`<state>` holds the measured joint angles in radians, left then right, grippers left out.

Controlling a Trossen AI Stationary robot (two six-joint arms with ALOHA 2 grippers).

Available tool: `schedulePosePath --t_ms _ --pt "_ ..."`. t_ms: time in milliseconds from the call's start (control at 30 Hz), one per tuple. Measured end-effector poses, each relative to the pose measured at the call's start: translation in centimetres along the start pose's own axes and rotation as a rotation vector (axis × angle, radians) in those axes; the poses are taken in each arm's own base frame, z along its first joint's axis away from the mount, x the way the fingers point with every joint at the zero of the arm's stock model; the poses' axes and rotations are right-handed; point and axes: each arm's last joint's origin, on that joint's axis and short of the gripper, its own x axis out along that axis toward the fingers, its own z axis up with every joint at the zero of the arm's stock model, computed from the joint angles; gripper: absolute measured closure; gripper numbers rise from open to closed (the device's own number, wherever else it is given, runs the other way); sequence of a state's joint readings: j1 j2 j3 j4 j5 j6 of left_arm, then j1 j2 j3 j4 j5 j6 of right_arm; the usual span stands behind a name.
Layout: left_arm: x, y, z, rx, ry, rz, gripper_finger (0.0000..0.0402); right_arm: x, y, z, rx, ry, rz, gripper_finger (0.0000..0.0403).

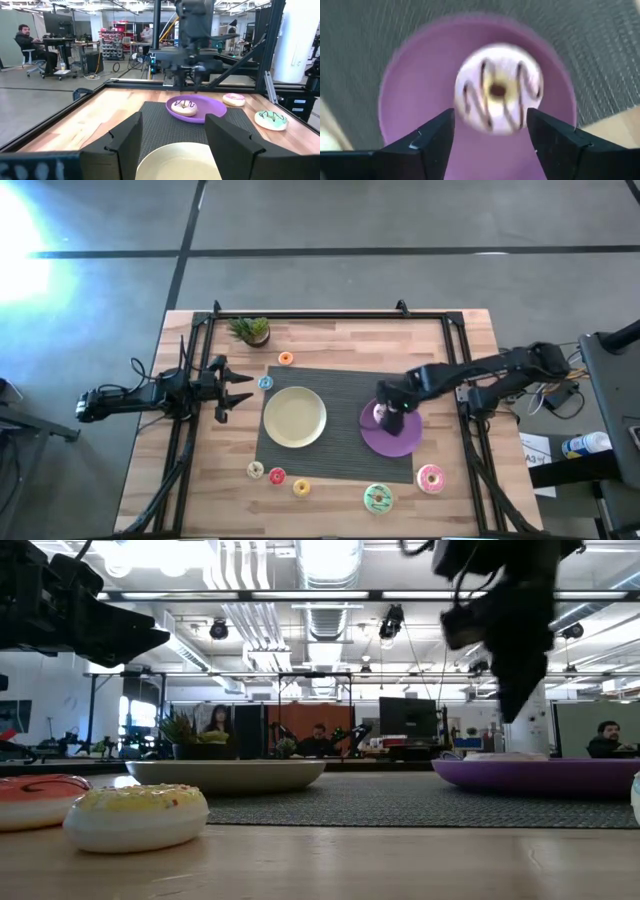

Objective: Pick & Place donuts
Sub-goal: Put the large pink donut on the purple plate

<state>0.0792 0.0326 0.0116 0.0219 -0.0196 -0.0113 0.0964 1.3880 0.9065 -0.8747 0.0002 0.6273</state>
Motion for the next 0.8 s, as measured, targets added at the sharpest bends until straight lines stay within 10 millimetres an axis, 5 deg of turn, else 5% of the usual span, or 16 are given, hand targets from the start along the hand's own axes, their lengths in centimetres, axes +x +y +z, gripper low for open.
schedulePosePath --t_ms 167,333,600,800 --pt "0.0 0.0 0.0 0.000 0.000 0.000 0.0212 0.6 1.4 -4.3 -0.192 0.209 0.034 0.0165" --pt "0.0 0.0 0.0 0.000 0.000 0.000 0.0212 1.1 3.0 -7.7 -0.175 0.329 0.047 0.0173" --pt "0.0 0.0 0.0 0.000 0.000 0.000 0.0212 1.2 4.8 -11.5 -0.251 0.360 0.023 0.0184" --pt "0.0 0.0 0.0 0.000 0.000 0.000 0.0212 2.0 5.3 -12.4 -0.251 0.337 0.064 0.0184"
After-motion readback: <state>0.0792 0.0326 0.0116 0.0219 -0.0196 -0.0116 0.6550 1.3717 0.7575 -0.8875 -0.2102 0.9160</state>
